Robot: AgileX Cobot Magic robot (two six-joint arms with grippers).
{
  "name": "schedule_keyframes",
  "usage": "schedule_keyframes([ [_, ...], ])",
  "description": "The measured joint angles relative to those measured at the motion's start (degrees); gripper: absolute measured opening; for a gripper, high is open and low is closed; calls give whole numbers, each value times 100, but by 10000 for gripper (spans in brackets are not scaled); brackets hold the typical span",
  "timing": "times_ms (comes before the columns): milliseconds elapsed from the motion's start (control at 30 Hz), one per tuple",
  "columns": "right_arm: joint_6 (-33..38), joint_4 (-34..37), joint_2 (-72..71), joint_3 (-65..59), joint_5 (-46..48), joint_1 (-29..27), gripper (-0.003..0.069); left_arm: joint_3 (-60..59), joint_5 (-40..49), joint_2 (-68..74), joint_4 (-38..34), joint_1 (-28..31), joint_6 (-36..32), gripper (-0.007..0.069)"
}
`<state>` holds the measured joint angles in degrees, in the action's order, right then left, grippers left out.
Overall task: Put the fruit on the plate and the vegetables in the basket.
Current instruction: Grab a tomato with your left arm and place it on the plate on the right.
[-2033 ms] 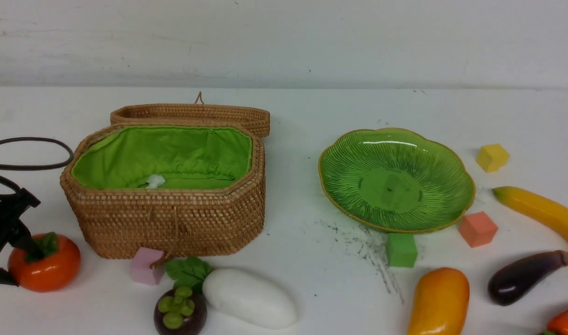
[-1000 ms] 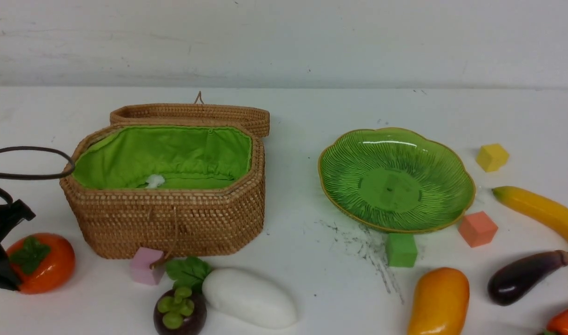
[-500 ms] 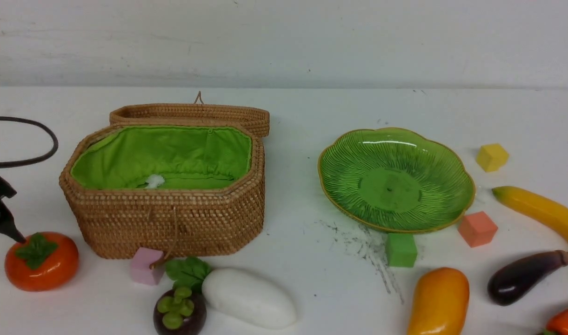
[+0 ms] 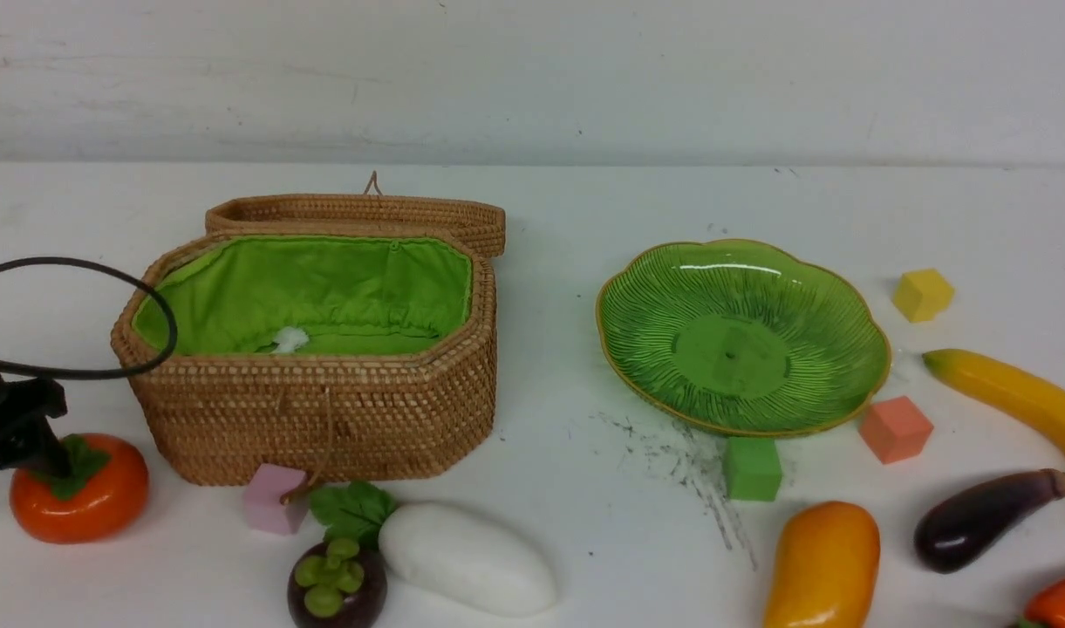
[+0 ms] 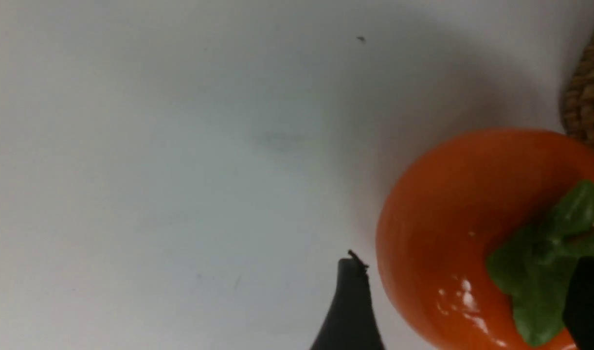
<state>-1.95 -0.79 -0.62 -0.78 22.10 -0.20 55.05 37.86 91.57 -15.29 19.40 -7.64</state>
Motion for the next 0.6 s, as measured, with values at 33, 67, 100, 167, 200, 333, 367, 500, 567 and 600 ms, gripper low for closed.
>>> schedule_keyframes([
  [33, 0, 0, 0, 0, 0, 0, 243, 0, 70, 0, -41, 36, -89, 542],
  [67, 0, 0, 0, 0, 0, 0, 243, 0, 87, 0, -51, 48, -89, 544],
  [100, 0, 0, 0, 0, 0, 0, 243, 0, 217, 0, -144, 160, -215, 560],
  [167, 0, 0, 0, 0, 0, 0, 243, 0, 432, 0, -377, 391, -449, 589],
  [200, 0, 0, 0, 0, 0, 0, 243, 0, 567, 0, -635, 556, -680, 608],
  [333, 0, 0, 0, 0, 0, 0, 243, 0, 1028, 6, -1723, 1062, -1881, 626],
  [367, 0, 0, 0, 0, 0, 0, 243, 0, 1134, 12, -2063, 1160, -2227, 627],
  [500, 0, 0, 0, 0, 0, 0, 243, 0, 1305, 116, -2699, 1325, -2938, 627],
  [567, 0, 0, 0, 0, 0, 0, 243, 0, 1259, 238, -2622, 1323, -2951, 627],
  [600, 0, 0, 0, 0, 0, 0, 243, 0, 1227, 306, -2556, 1323, -2918, 627],
])
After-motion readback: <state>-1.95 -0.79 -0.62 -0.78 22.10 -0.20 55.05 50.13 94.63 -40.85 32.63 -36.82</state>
